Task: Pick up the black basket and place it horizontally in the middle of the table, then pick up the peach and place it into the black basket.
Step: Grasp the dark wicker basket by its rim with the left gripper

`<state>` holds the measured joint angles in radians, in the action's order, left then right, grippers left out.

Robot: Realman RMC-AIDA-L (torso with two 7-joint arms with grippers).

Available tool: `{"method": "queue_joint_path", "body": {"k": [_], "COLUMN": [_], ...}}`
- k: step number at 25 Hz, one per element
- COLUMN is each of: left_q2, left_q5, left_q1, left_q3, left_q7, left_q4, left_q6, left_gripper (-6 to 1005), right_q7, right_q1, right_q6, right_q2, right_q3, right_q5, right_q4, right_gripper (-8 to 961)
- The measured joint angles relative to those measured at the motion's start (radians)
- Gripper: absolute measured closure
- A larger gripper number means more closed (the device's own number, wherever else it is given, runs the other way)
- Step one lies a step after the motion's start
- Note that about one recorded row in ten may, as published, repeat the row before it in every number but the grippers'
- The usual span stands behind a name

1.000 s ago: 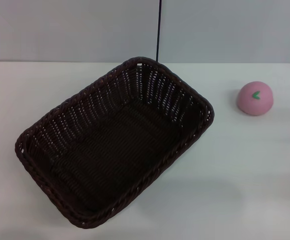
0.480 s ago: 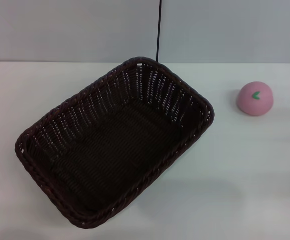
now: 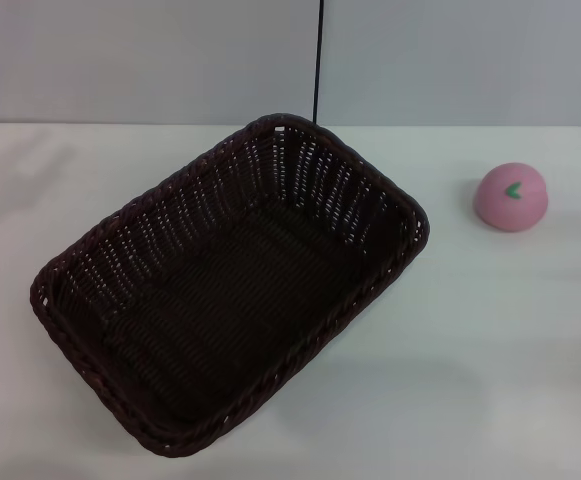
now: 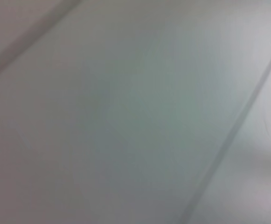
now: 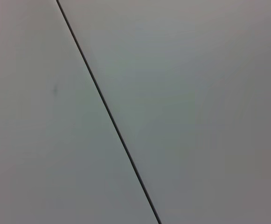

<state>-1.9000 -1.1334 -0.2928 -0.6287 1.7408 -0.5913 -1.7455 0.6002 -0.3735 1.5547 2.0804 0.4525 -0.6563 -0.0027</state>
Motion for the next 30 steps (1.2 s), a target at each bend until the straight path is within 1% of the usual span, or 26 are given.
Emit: {"method": "queue_joint_path", "body": {"k": [1, 2, 3, 4, 6, 8, 12, 15, 19, 22, 23, 24, 26, 30], "left_q2": [0.012, 0.034, 0.034, 0.037, 0.036, 0.031, 0.027, 0.011, -0.028, -0.049, -0.049, -0.06, -0.069, -0.102], "left_q5": [-0.039, -0.173, -0.173, -0.212, -0.377, -0.506, -0.719, -0.86, -1.042, -1.125, -1.125, -1.173, -1.206, -1.307], "left_q1": [-0.018, -0.064, -0.064, -0.078, -0.12, -0.159, -0.237, -0.285, -0.322, -0.338, -0.338, -0.348, -0.354, -0.371], "left_q3": [0.0, -0.001, -0.001, -0.001, -0.001, 0.0, 0.0, -0.01, -0.077, -0.123, -0.123, -0.157, -0.183, -0.213], "left_q7": [0.036, 0.13, 0.13, 0.157, 0.241, 0.297, 0.356, 0.387, 0.439, 0.473, 0.473, 0.497, 0.512, 0.528], "left_q4": [-0.02, -0.093, -0.093, -0.12, -0.232, -0.303, -0.372, -0.427, -0.539, -0.601, -0.601, -0.627, -0.643, -0.657], "left_q6": [-0.001, 0.0, 0.0, 0.003, 0.026, 0.038, 0.03, 0.02, 0.019, 0.018, 0.018, 0.016, 0.018, 0.036], "left_gripper": [280, 282, 285, 287, 290, 291, 292, 293, 294, 295, 295, 295, 296, 297], "right_q7": [0.0, 0.0, 0.0, 0.0, 0.0, 0.001, 0.001, 0.001, 0.001, 0.001, 0.001, 0.001, 0.001, 0.001], "right_q1": [0.0, 0.0, 0.0, 0.0, -0.001, -0.001, -0.004, -0.004, -0.004, -0.004, -0.004, -0.004, -0.004, -0.003], "right_q6": [-0.004, -0.007, -0.012, -0.016, -0.021, -0.027, -0.033, -0.034, -0.037, -0.045, -0.047, -0.05, -0.052, -0.06], "right_q2": [0.0, 0.0, 0.0, 0.0, 0.0, 0.0, -0.001, -0.002, -0.002, -0.002, -0.002, -0.002, -0.002, -0.002], "right_q3": [0.0, -0.001, -0.001, -0.001, -0.002, -0.004, -0.007, -0.008, -0.01, -0.01, -0.01, -0.009, -0.009, -0.009], "right_q5": [0.0, 0.0, 0.0, 0.0, 0.0, 0.0, 0.001, 0.004, 0.006, 0.006, 0.006, 0.007, 0.007, 0.007], "right_q4": [0.0, 0.0, 0.0, 0.0, 0.0, 0.0, 0.0, 0.0, 0.0, 0.0, 0.0, 0.0, 0.0, 0.0], "right_gripper": [370, 371, 371, 371, 371, 371, 370, 370, 371, 371, 371, 371, 370, 370]}}
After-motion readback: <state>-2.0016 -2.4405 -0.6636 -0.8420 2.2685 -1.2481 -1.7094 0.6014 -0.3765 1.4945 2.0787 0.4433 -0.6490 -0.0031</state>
